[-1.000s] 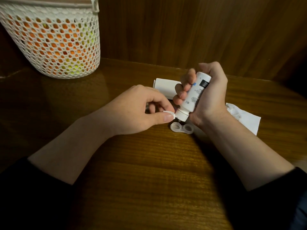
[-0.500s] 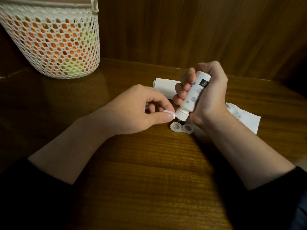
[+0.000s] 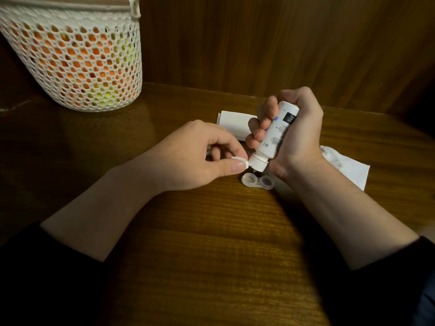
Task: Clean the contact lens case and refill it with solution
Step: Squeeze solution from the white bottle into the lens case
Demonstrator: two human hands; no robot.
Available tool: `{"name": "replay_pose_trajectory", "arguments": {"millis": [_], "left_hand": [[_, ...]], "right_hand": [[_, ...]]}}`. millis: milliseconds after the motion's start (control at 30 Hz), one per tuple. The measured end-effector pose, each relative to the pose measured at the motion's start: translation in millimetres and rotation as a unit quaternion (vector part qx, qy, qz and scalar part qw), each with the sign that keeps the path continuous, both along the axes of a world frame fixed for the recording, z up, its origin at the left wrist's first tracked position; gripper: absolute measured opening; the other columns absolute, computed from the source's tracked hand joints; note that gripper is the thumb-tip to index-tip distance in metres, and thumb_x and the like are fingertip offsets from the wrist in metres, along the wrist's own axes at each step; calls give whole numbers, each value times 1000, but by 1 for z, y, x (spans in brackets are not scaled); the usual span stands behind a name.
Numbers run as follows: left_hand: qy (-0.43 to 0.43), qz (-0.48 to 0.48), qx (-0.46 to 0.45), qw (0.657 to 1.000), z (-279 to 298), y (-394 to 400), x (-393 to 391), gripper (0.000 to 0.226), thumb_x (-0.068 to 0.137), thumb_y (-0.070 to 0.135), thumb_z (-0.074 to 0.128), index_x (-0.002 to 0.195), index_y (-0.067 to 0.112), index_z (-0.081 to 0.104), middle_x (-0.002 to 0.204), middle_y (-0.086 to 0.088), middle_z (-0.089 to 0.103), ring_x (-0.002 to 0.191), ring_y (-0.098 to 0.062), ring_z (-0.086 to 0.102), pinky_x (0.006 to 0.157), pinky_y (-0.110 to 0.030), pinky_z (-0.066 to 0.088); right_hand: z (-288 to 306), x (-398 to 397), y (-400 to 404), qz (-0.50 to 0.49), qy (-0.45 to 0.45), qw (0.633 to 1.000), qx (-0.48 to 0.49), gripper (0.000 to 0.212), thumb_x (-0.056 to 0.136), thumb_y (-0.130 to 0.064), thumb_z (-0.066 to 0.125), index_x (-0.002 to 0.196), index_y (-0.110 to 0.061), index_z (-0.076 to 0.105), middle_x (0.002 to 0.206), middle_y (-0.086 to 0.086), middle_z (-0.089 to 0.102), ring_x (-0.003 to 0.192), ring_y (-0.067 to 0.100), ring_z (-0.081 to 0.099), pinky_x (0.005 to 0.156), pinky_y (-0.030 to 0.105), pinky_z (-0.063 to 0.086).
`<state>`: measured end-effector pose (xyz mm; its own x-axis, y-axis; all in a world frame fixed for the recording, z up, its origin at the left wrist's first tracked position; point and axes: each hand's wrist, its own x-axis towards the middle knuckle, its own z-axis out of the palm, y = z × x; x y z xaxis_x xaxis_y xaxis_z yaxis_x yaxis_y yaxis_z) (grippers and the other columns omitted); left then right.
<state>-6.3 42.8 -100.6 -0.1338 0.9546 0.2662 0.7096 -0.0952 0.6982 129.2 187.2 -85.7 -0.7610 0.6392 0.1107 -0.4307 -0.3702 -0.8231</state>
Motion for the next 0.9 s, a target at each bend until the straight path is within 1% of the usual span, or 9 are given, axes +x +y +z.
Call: {"name": "replay_pose_trajectory", "arguments": {"millis": [133, 200, 700, 833, 900], "left_hand": [[-3, 2, -5, 1000, 1, 0, 0, 15, 91, 36, 81, 106, 35, 82, 99, 13, 73, 82, -8, 67, 73, -34, 61], [-3, 1, -6, 1000, 1, 0, 1, 15, 91, 36, 80, 106, 35, 82, 99, 13, 74, 82, -9, 67, 73, -37, 62], [-6, -3, -2, 1000, 0, 0, 0, 15, 91, 35, 81, 106, 34, 82, 98, 12, 74, 83, -11, 67, 71, -32, 60], [-8, -3, -1, 1000, 0, 0, 0, 15, 91, 35, 81, 106, 34, 82, 98, 12, 74, 78, -5, 65, 69, -23, 57], [-7, -3, -1, 1000, 0, 0, 0, 14, 91, 35, 81, 105, 35, 82, 98, 12, 74, 78, -4, 64, 69, -24, 57]], "right_hand": [[0, 0, -1, 0, -1, 1000, -2, 42, 96, -33, 42, 58, -15, 48, 52, 0, 44, 47, 17, 39, 48, 24, 38], [1, 0, -1, 1, -1, 1000, -1, 43, 96, -33, 41, 58, -16, 48, 52, 0, 44, 46, 17, 39, 48, 24, 39], [0, 0, -1, 7, 5, 1000, 10, 42, 96, -32, 41, 58, -15, 49, 52, 0, 45, 45, 17, 41, 47, 25, 40], [1, 0, -1, 5, 4, 1000, 8, 42, 95, -32, 41, 57, -15, 48, 52, 0, 45, 46, 17, 40, 47, 24, 40], [1, 0, -1, 5, 5, 1000, 7, 42, 95, -32, 41, 57, -15, 48, 52, 0, 45, 46, 17, 40, 47, 24, 40]]}}
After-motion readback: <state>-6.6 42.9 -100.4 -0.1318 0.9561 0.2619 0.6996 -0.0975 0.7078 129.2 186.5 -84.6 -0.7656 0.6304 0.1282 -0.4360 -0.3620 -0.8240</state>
